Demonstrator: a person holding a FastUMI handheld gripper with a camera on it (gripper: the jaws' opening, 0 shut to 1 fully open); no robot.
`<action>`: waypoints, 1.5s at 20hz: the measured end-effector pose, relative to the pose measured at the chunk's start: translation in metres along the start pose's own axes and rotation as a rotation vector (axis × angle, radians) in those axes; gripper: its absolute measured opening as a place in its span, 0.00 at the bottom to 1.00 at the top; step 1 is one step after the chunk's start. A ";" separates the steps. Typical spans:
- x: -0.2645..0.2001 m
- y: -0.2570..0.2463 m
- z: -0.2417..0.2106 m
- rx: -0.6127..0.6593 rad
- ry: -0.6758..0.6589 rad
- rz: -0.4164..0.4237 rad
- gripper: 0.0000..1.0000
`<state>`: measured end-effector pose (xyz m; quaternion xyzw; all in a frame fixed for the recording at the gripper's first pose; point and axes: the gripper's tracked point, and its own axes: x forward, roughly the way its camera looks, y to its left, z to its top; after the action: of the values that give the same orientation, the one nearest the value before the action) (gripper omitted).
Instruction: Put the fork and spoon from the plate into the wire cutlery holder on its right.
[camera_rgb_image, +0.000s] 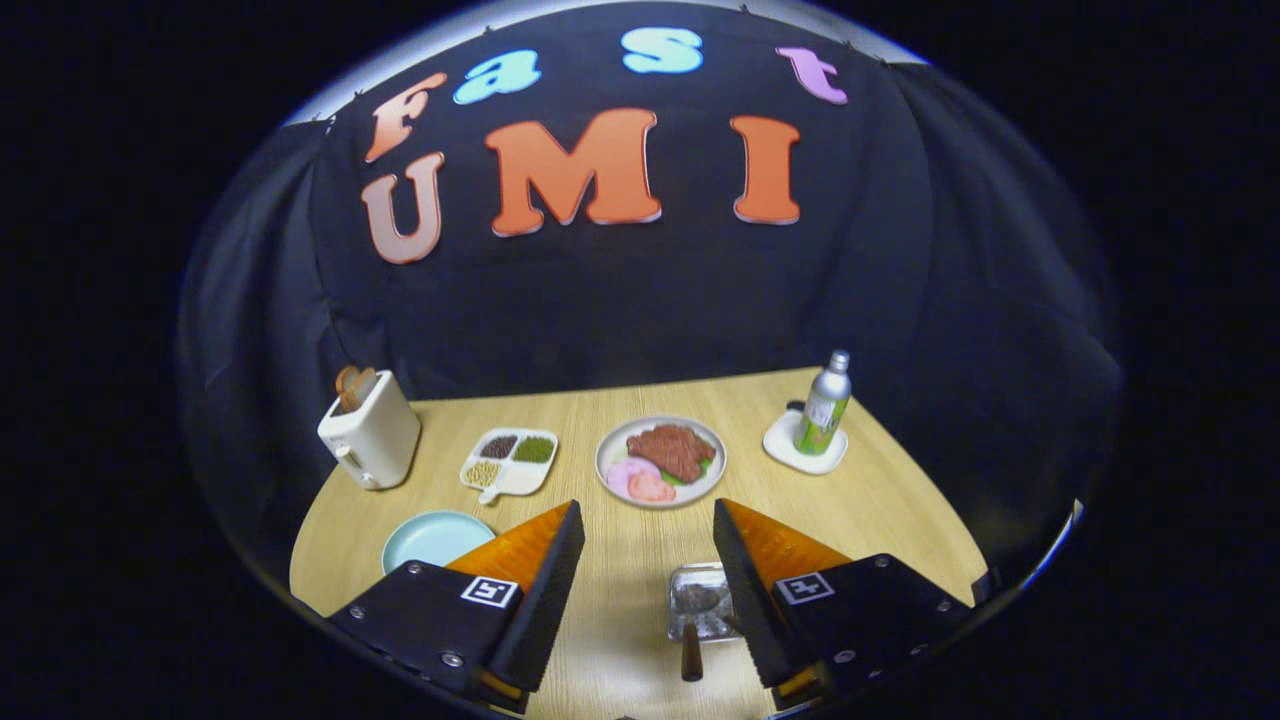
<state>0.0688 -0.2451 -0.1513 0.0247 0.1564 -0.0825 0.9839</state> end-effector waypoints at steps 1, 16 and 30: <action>-0.004 0.002 0.018 -0.010 -0.069 -0.003 0.81; -0.059 0.050 0.148 -0.014 -0.492 0.011 0.92; -0.088 0.096 0.164 -0.010 -0.562 0.016 0.94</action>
<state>0.0525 -0.1488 0.0346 -0.0029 -0.1224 -0.0776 0.9894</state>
